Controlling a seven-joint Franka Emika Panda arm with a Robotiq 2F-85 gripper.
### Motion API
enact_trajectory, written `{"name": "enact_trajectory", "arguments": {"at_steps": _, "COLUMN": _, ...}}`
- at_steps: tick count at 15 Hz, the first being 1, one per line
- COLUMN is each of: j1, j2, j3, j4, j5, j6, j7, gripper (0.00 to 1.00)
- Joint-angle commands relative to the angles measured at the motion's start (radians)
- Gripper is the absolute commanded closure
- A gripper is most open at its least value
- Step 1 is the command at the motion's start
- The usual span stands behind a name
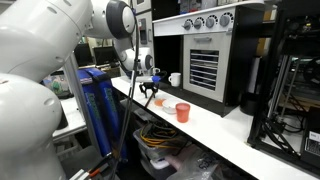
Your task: Use the wooden spoon to mix the contents of the white bowl
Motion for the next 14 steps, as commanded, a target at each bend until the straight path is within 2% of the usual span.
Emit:
{"name": "enact_trajectory", "arguments": {"at_steps": 1, "j1": 0.008, "j2": 0.022, "j3": -0.007, "j4": 0.043, "j5": -0.002, "j6": -0.038, "j7": 0.011, "gripper": 0.70}}
{"name": "enact_trajectory", "arguments": {"at_steps": 5, "j1": 0.009, "j2": 0.019, "j3": -0.007, "j4": 0.042, "j5": -0.002, "j6": -0.035, "j7": 0.012, "gripper": 0.98}}
{"name": "enact_trajectory", "arguments": {"at_steps": 7, "j1": 0.006, "j2": 0.015, "j3": -0.007, "j4": 0.039, "j5": -0.001, "j6": -0.032, "j7": 0.012, "gripper": 1.00}}
{"name": "enact_trajectory", "arguments": {"at_steps": 8, "j1": 0.004, "j2": 0.008, "j3": -0.008, "j4": 0.032, "j5": -0.001, "j6": -0.028, "j7": 0.012, "gripper": 0.97}}
{"name": "enact_trajectory", "arguments": {"at_steps": 14, "j1": -0.029, "j2": -0.062, "j3": 0.006, "j4": -0.024, "j5": 0.009, "j6": -0.023, "j7": -0.022, "gripper": 0.97}}
